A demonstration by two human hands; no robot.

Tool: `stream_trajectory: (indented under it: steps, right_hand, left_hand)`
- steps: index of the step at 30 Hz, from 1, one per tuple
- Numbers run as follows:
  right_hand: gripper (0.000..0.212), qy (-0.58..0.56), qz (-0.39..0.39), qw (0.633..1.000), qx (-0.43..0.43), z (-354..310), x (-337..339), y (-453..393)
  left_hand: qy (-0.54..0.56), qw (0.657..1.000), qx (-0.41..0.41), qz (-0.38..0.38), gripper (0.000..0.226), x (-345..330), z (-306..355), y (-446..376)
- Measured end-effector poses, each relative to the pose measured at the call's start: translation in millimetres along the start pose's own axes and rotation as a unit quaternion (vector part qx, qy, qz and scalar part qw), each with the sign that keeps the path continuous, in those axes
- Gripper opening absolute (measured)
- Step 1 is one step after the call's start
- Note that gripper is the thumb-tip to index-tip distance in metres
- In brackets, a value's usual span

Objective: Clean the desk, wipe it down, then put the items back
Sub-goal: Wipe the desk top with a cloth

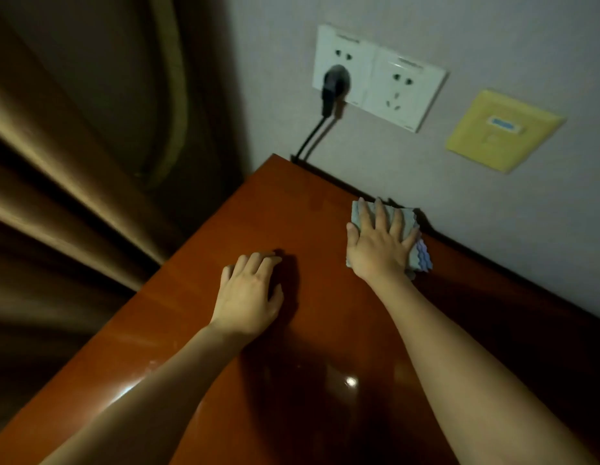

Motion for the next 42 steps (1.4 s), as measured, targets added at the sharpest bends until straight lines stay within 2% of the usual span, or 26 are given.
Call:
stream_trajectory:
  steps: [8, 14, 19, 25, 32, 36, 42]
  right_hand:
    - [0.055, -0.004, 0.001, 0.997, 0.078, -123.5, -15.2, -50.1]
    - [0.054, -0.001, 0.008, 0.993, 0.122, -188.3, -20.5, -77.4]
    - [0.05, 0.029, -0.001, 0.982, 0.188, -225.4, -27.9, -85.4]
    - [0.048, 0.019, -0.033, 0.965, 0.261, -244.3, -36.8, -44.5]
    - [0.054, -0.026, -0.029, 0.976, 0.212, -195.7, -32.8, 6.3]
    - [0.055, -0.033, -0.013, 0.988, 0.151, -129.5, -23.7, 22.3]
    - [0.055, -0.042, 0.0, 0.996, 0.075, -17.6, -7.4, 54.9]
  left_hand:
    - [0.018, 0.999, 0.017, 0.034, 0.047, 21.9, -63.7, -30.9]
    - [0.044, 0.998, 0.017, 0.046, 0.05, 26.1, -95.0, -43.7]
    - [0.078, 0.994, 0.038, 0.073, 0.048, 27.5, -102.7, -40.6]
    - [0.036, 0.994, 0.08, 0.064, 0.05, 23.9, -98.4, -19.4]
    - [0.007, 0.992, 0.122, 0.036, 0.05, 18.4, -78.5, 9.8]
    - [-0.001, 0.994, 0.106, 0.019, 0.05, 10.0, -46.0, 20.6]
    - [0.011, 0.999, 0.049, -0.003, 0.05, -14.8, 38.7, 43.7]
Point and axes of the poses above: each hand's wrist, its own y-axis away from the middle knuckle, its own x-axis out of the back of the hand, z = x × y, the point moved 10 cm from there along -y, towards the middle knuckle, and after that the axes turned 6 degrees about -y, right-handed, at the moved point
